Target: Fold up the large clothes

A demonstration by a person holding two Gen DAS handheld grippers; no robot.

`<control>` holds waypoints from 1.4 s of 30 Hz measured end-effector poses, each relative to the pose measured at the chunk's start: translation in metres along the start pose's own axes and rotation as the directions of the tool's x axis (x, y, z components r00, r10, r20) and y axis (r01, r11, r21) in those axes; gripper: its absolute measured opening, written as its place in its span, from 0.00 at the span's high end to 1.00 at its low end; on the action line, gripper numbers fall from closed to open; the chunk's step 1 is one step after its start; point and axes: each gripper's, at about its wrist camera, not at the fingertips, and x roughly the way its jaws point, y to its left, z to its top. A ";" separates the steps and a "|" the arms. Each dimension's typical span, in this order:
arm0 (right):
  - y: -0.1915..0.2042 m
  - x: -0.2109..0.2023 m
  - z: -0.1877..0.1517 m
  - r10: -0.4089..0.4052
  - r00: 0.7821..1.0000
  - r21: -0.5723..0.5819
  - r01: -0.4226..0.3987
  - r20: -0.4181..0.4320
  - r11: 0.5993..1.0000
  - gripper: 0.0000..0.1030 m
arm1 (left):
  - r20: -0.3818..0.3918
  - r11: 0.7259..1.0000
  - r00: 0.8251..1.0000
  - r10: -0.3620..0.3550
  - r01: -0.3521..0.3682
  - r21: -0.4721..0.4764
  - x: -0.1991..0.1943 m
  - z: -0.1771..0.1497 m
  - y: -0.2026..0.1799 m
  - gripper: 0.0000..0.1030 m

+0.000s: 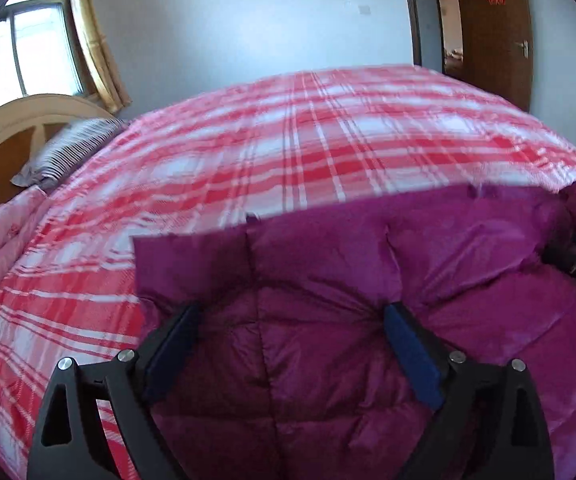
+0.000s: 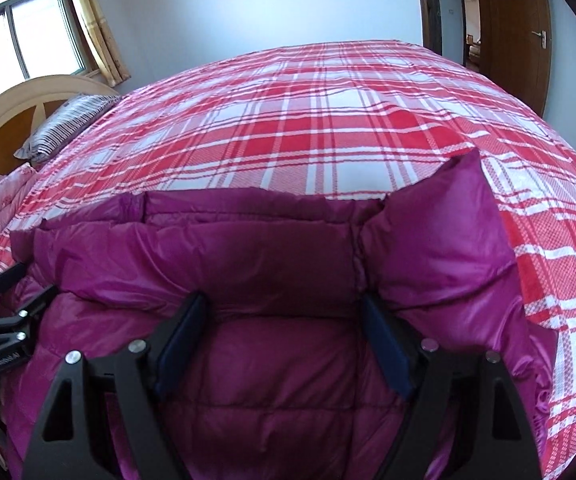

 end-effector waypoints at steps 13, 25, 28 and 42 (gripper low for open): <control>0.004 0.002 -0.001 -0.018 1.000 -0.013 0.018 -0.001 1.000 0.18 | -0.077 0.998 0.995 -0.064 0.065 0.016 0.025 0.014 -0.039 0.07; 0.006 0.004 0.000 -0.031 0.999 -0.025 0.031 -0.012 0.999 0.17 | -0.095 0.999 0.995 -0.026 0.028 0.023 0.033 0.011 -0.040 0.03; 0.007 0.006 0.000 -0.040 0.999 -0.035 0.039 -0.021 0.999 0.16 | -0.099 0.999 0.995 -0.018 0.021 0.030 0.034 0.010 -0.042 0.02; 0.016 0.013 0.000 -0.094 0.995 -0.082 0.090 -0.041 0.993 0.12 | -0.109 0.999 0.993 -0.051 0.052 0.006 0.040 0.010 -0.039 0.02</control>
